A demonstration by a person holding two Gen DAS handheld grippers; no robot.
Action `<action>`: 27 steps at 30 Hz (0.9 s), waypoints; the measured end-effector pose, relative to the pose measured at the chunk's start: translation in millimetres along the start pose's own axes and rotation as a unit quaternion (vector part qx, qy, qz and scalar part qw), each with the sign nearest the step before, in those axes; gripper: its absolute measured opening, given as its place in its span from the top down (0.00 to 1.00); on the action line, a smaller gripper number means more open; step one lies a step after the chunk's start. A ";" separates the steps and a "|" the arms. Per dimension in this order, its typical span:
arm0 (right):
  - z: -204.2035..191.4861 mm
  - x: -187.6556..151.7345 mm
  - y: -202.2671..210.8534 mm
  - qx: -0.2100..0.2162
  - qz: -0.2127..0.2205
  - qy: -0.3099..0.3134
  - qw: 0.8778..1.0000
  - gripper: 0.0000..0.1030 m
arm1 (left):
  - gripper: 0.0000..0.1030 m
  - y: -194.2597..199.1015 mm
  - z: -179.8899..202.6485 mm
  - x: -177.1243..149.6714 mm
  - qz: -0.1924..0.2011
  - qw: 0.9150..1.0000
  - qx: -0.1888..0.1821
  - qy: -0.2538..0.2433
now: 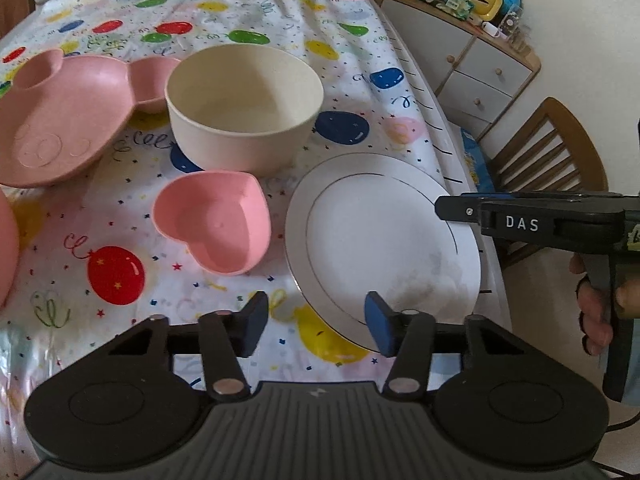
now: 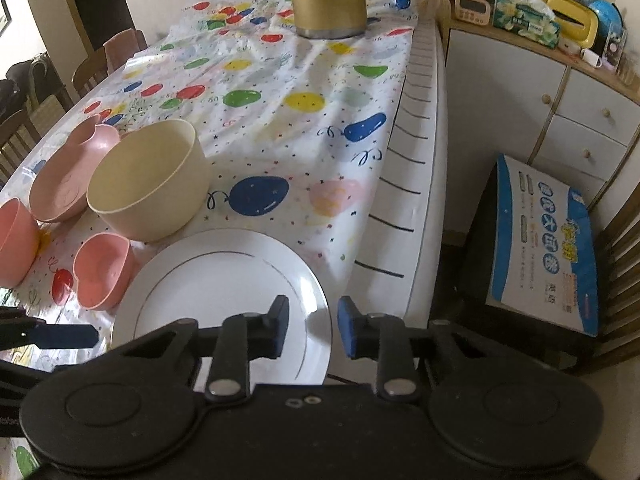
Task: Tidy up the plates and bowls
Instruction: 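Move the left gripper to the small white plate rim and close, then carry the small white plate with the left gripper onto the large white plate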
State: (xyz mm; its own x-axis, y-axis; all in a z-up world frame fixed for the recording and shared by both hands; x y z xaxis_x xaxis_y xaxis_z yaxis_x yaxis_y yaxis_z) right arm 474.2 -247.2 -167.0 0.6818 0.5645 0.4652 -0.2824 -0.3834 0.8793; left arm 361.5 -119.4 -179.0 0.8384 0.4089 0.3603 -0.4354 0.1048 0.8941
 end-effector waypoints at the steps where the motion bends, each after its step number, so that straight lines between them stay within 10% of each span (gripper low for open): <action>1: 0.4 -0.2 -1.2 0.003 -0.003 -0.001 1.000 0.78 | 0.63 -1.2 -0.8 0.5 -0.002 1.000 -0.004 0.001; 27: 28.6 -8.2 -2.5 0.080 -0.034 -0.069 0.994 0.91 | 0.86 -12.4 -35.8 13.1 -0.013 0.995 -0.090 0.052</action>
State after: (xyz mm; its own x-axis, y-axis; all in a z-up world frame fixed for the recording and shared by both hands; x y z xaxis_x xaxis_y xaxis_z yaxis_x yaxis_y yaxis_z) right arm 488.6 -271.7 -175.9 0.7845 0.4919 0.3775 -0.1295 -0.4653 0.8756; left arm 366.1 -82.9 -194.9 0.8158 0.4945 0.3000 -0.4734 0.2729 0.8375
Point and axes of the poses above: each gripper's, at about its wrist camera, not at the fingertips, and y roughly against the way its jaws point, z to its right, x to its top, the point moved 3 cm from there along -y, roughly the way its jaws point, and after that the axes turned 6 degrees about -z, right-handed, at the moved point
